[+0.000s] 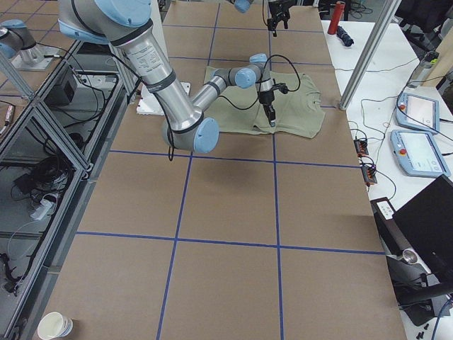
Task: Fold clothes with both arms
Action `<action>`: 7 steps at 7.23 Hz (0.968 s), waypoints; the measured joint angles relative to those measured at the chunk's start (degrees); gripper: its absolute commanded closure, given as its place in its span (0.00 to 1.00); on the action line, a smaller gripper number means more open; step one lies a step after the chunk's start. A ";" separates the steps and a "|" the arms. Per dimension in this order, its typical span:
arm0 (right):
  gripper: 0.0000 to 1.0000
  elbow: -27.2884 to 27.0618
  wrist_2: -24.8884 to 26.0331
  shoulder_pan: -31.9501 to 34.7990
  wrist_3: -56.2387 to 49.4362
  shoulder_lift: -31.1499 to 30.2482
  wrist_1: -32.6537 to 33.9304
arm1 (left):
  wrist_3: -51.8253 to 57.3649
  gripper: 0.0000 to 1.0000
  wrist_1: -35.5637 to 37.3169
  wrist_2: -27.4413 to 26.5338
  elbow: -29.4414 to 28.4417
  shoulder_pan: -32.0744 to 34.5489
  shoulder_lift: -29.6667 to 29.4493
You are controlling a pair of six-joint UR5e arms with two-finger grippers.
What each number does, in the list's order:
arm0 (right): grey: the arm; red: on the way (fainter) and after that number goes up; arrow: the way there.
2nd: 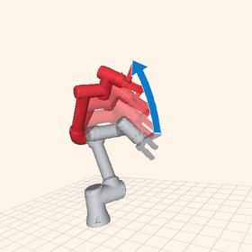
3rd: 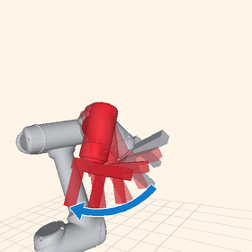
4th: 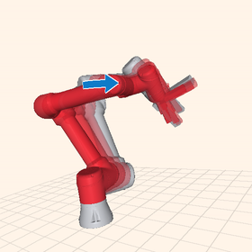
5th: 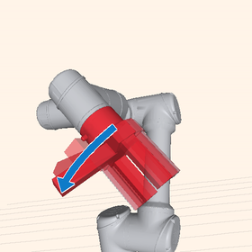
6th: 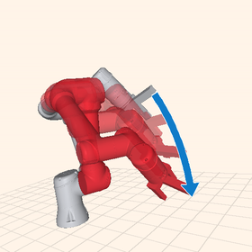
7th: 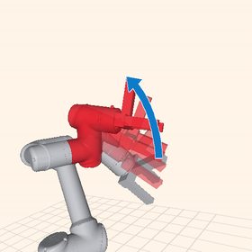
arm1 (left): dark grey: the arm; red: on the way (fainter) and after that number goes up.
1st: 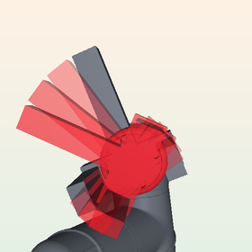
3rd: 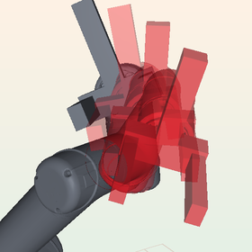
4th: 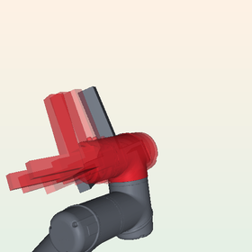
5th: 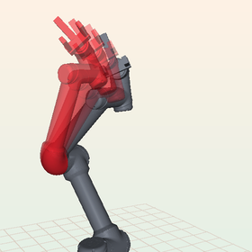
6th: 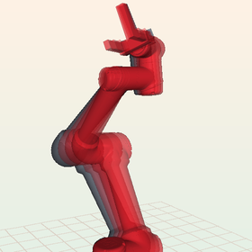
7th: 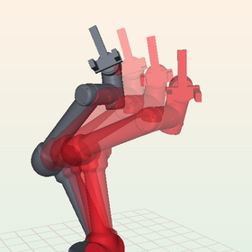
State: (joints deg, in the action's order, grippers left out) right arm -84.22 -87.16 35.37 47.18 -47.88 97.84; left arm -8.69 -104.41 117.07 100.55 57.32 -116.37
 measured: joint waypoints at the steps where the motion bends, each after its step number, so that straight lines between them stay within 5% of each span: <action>1: 0.00 -0.28 -1.93 0.40 1.62 -0.13 -2.57 | -0.74 0.00 -0.02 -0.15 0.00 -0.36 -0.03; 3: 0.00 -5.97 -7.45 1.12 8.63 -2.29 -4.24 | -4.30 0.00 -0.22 -0.37 0.63 -1.34 0.23; 7: 0.00 -32.66 -11.24 -3.23 28.87 -18.67 -4.53 | -28.96 0.00 -1.92 -1.38 15.05 -9.10 10.29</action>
State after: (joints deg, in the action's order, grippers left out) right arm -116.88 -98.41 32.14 76.04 -66.55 93.31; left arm -37.65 -106.33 115.70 115.60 48.22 -106.07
